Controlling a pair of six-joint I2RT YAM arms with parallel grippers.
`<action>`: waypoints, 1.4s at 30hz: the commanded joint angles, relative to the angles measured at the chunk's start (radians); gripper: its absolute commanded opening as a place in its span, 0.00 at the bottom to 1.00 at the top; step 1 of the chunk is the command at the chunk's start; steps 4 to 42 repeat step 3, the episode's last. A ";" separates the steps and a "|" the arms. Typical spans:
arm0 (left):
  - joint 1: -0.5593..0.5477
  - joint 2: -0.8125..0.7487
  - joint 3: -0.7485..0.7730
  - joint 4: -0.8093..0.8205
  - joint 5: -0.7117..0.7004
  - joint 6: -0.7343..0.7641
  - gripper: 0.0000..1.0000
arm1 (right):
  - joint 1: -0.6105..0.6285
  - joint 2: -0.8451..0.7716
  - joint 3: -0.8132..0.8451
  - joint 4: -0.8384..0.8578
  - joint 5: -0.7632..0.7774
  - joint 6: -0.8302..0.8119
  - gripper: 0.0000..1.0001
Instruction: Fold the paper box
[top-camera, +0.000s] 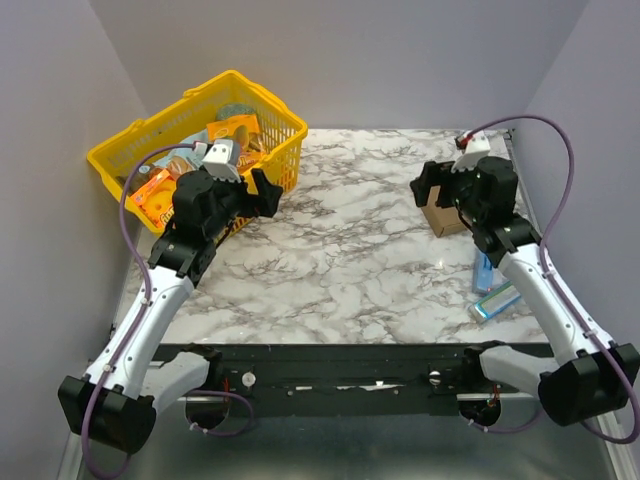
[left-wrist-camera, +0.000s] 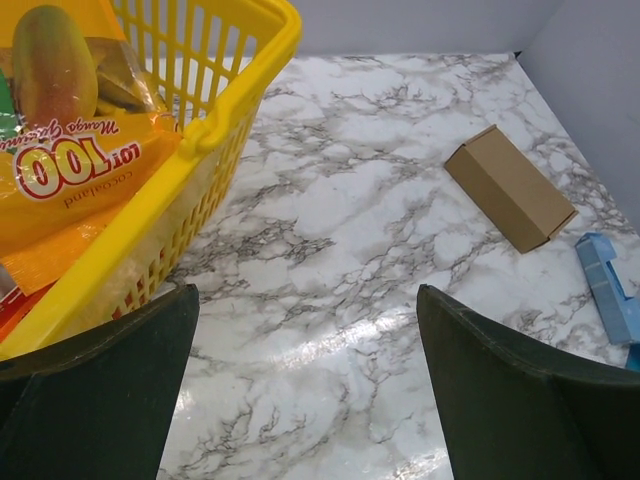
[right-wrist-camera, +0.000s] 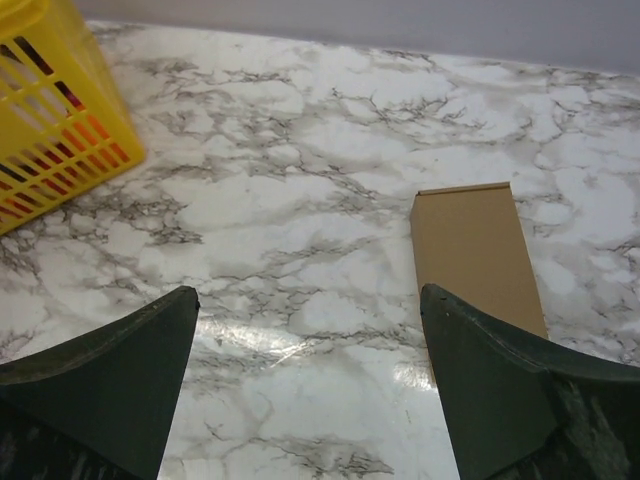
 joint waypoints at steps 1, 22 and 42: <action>0.005 -0.013 0.027 -0.026 -0.030 0.045 0.99 | 0.005 -0.045 -0.065 0.077 -0.004 -0.009 1.00; 0.005 -0.021 0.023 -0.021 -0.039 0.041 0.99 | 0.003 -0.060 -0.082 0.081 -0.001 -0.015 1.00; 0.005 -0.021 0.023 -0.021 -0.039 0.041 0.99 | 0.003 -0.060 -0.082 0.081 -0.001 -0.015 1.00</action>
